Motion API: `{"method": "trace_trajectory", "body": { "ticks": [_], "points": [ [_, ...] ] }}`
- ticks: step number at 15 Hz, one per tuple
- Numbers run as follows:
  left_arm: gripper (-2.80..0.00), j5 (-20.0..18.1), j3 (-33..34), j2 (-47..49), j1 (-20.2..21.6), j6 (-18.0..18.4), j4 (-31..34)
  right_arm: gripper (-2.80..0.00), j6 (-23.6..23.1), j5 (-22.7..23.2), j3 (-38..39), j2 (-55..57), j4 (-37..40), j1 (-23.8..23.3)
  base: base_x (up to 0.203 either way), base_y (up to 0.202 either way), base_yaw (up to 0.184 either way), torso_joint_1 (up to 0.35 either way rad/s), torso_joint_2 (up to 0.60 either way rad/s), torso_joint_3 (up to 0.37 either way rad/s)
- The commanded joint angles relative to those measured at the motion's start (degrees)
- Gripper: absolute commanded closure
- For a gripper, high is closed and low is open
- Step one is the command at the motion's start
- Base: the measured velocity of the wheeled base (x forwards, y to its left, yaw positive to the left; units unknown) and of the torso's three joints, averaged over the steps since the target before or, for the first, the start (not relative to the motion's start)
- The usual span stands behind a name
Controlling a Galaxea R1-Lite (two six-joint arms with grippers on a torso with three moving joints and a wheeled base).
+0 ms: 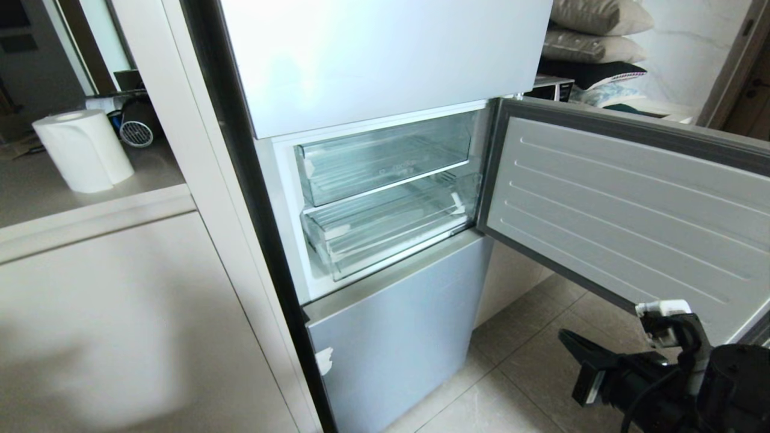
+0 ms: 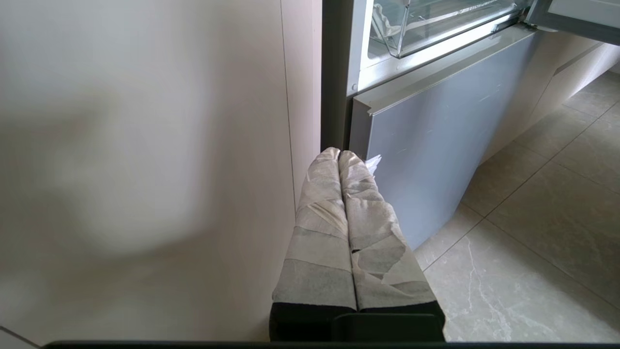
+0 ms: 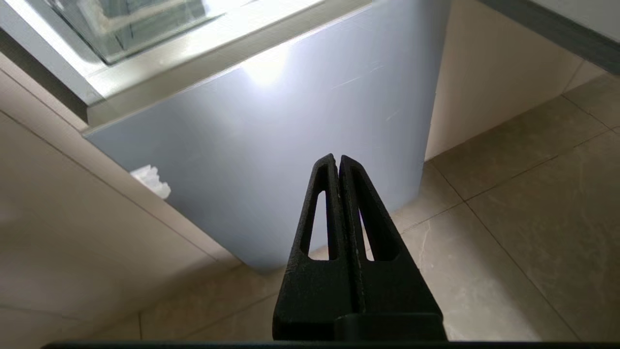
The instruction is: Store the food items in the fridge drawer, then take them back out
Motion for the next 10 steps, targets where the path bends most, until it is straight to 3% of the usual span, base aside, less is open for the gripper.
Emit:
{"method": "trace_trajectory", "body": {
  "ticks": [1, 3, 5, 7, 10],
  "points": [
    [0.0, 0.2, 0.0, 0.1, 0.0, 0.4, -0.7, 0.0, 1.0, -0.7, 1.1, 0.2, -0.6, 0.0, 0.0, 0.0, 0.0, 0.0, 0.0, 0.0],
    [0.0, -0.2, -5.1, 0.4, 0.0, 1.6, -3.6, 0.0, 2.4, -0.7, 1.1, 0.2, -0.6, 0.0, 0.0, 0.0, 0.0, 0.0, 0.0, 0.0],
    [0.0, -3.8, -14.5, 4.8, 0.0, 1.6, -4.3, 0.0, 1.7, -0.2, 0.9, 1.0, -0.6, 1.1, 0.0, 0.0, 0.0, 0.0, 0.0, 0.0],
    [0.0, -11.4, -20.4, 13.2, -0.6, -0.6, -4.6, 0.0, 2.0, -0.7, 1.1, 1.1, -1.2, 3.4, 0.0, 0.0, 0.0, 0.0, 0.0, 0.0],
    [0.0, -22.8, -23.2, 28.3, -1.8, -7.8, -5.9, 0.0, 2.0, -0.8, 1.1, 1.0, -1.4, 3.6, 0.0, 0.0, 0.0, 0.0, 0.0, 0.0]
  ]
}}
